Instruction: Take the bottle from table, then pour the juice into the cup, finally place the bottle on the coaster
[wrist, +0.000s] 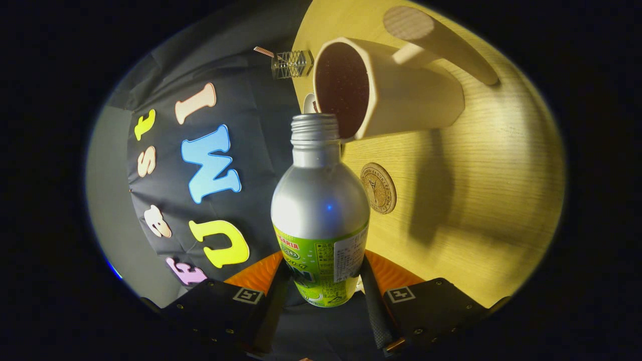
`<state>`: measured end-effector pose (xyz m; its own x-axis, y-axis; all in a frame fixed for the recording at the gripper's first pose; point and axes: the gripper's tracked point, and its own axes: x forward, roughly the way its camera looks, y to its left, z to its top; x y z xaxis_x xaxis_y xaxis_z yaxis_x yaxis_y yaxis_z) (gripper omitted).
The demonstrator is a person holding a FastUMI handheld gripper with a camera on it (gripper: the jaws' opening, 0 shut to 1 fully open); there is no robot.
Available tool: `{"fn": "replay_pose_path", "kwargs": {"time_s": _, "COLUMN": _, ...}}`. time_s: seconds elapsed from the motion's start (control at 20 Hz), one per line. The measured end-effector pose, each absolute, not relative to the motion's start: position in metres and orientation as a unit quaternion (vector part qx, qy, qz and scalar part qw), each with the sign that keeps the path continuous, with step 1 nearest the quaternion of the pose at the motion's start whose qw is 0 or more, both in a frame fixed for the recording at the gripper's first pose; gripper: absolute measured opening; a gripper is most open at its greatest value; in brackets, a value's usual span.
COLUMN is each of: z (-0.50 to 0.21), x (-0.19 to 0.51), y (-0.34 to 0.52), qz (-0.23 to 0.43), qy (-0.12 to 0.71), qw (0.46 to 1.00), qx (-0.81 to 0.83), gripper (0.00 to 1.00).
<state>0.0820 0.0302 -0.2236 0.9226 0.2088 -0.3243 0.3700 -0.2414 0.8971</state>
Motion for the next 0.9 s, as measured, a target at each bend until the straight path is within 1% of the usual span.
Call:
{"fn": "replay_pose_path", "kwargs": {"time_s": 0.35, "z": -0.221, "x": 0.084, "y": 0.032, "qz": -0.072, "qy": 0.185, "qw": 0.561, "qx": 0.804, "gripper": 0.74}}
{"fn": "replay_pose_path", "kwargs": {"time_s": 0.65, "z": -0.214, "x": 0.087, "y": 0.028, "qz": -0.071, "qy": 0.183, "qw": 0.552, "qx": 0.811, "gripper": 0.74}}
{"fn": "replay_pose_path", "kwargs": {"time_s": 0.9, "z": -0.206, "x": 0.091, "y": 0.023, "qz": -0.076, "qy": 0.173, "qw": 0.534, "qx": 0.824, "gripper": 0.74}}
